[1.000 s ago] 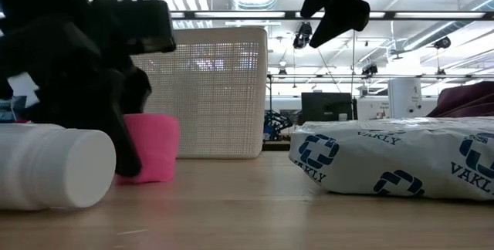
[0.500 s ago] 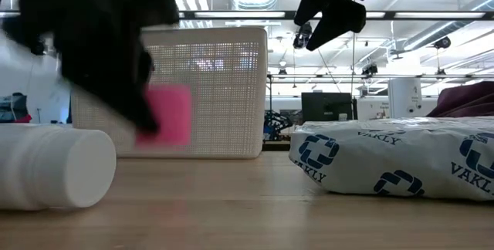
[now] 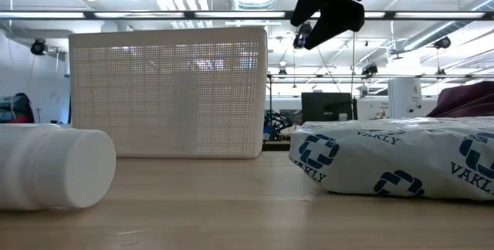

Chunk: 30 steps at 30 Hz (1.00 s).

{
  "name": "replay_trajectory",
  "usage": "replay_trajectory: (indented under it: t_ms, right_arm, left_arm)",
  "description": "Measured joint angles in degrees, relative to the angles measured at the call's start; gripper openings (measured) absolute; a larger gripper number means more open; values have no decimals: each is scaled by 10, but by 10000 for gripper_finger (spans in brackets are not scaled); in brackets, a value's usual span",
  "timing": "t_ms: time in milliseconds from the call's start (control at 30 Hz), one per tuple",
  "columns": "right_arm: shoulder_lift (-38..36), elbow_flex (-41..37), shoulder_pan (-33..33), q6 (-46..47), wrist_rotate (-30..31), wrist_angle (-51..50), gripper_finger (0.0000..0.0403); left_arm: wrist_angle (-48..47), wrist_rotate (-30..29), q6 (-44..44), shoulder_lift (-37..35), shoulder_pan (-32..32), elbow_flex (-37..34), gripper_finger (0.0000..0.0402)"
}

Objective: Pick & place medical supplies in basket/bin
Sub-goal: Put the pink bandage into the white bin, then put the mailer bag into the white bin

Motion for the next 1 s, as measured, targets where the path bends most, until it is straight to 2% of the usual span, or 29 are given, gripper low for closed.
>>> replay_trajectory:
  t_ms: [133, 267, 367, 500, 567, 600, 667, 733, 800, 900, 1000]
  right_arm:
    - [0, 0, -1, 0, 6, 0, 334]
    - [0, 0, -2, -1, 6, 0, 334]
    - [0, 0, -2, -2, 6, 0, 334]
    - [0, 0, -2, -12, 6, 0, 334]
    - [0, 0, -3, -20, 6, 0, 334]
    - [0, 0, -3, -24, 5, 0, 334]
    - [0, 1, -3, -29, 0, -2, 334]
    - [1, 5, -4, -34, -24, 1, 334]
    - [2, 7, -1, -36, -44, 6, 334]
    - [8, 7, 5, -34, -50, 9, 334]
    - [11, 8, 6, -28, -51, 11, 334]
  left_arm:
    - [-50, 69, 106, -15, 152, 13, 206]
    - [-54, 137, 151, -14, 271, 38, 247]
    - [-54, 206, 155, -15, 299, 73, 271]
    - [-59, 194, 220, -12, 300, 114, 282]
    - [-99, 207, 210, -6, 299, 148, 283]
    - [-147, 245, 190, -3, 291, 171, 283]
    - [-259, 356, 106, -2, 247, 205, 283]
    - [-343, 419, 18, -3, 172, 203, 280]
    - [-322, 437, -36, -16, 59, 158, 272]
    - [-243, 452, -134, -27, -143, 78, 256]
    - [-207, 451, -177, -5, -313, -2, 240]
